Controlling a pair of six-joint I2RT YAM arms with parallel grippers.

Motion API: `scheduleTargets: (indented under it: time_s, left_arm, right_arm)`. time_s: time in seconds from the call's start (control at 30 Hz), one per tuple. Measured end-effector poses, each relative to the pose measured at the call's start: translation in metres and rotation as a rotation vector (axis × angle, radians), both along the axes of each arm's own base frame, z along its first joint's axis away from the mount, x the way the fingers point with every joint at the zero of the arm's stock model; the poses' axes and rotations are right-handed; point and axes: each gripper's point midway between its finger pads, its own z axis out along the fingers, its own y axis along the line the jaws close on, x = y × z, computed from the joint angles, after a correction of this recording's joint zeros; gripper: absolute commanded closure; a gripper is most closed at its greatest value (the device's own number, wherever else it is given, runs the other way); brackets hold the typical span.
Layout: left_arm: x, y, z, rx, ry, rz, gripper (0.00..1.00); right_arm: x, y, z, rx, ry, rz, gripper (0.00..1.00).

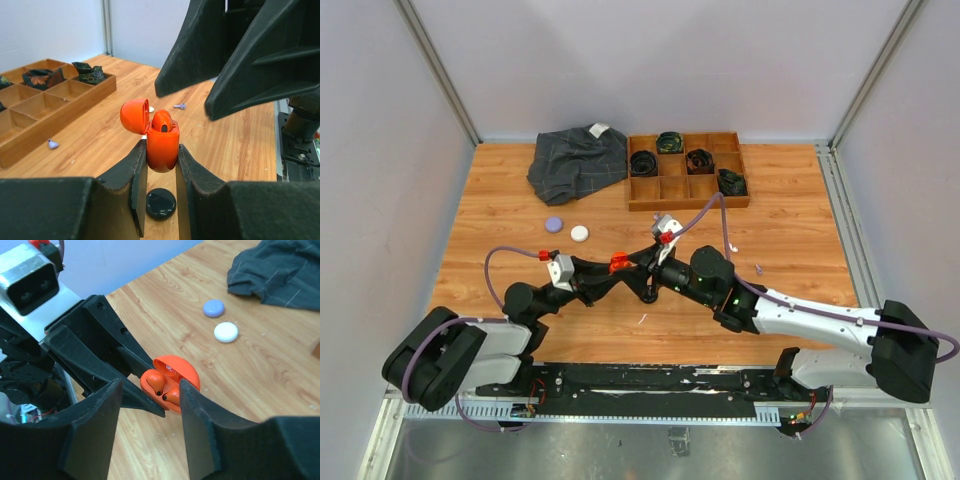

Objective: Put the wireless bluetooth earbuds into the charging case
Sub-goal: Place the earbud in the charging case, then close the charging case.

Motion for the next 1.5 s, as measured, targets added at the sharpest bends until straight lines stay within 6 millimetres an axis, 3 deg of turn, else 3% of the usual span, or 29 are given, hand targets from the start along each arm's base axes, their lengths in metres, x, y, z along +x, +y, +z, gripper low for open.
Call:
scheduleTargets:
  time_s: [0.27, 0.43, 0.63, 1.0, 1.5]
  left_arm:
    - [-0.006, -0.007, -0.016, 0.030, 0.064, -0.064, 0.95]
    - [-0.012, -0.015, -0.014, 0.034, 0.084, -0.136, 0.95]
    - [-0.022, -0.022, -0.008, 0.042, 0.071, -0.231, 0.96]
    - [-0.037, -0.030, -0.003, 0.060, 0.071, -0.356, 0.96]
    - [-0.023, -0.031, -0.017, 0.038, 0.193, -0.292, 0.99]
  right_arm:
    - [0.005, -0.030, 0.021, -0.074, -0.139, 0.063, 0.18]
    - [0.000, -0.044, 0.014, -0.154, -0.192, 0.178, 0.10]
    - [-0.016, -0.050, -0.003, -0.240, -0.191, 0.350, 0.07]
    - [-0.038, -0.040, -0.030, -0.279, -0.149, 0.551, 0.07]
    - [-0.042, -0.040, -0.036, -0.280, -0.121, 0.595, 0.10]
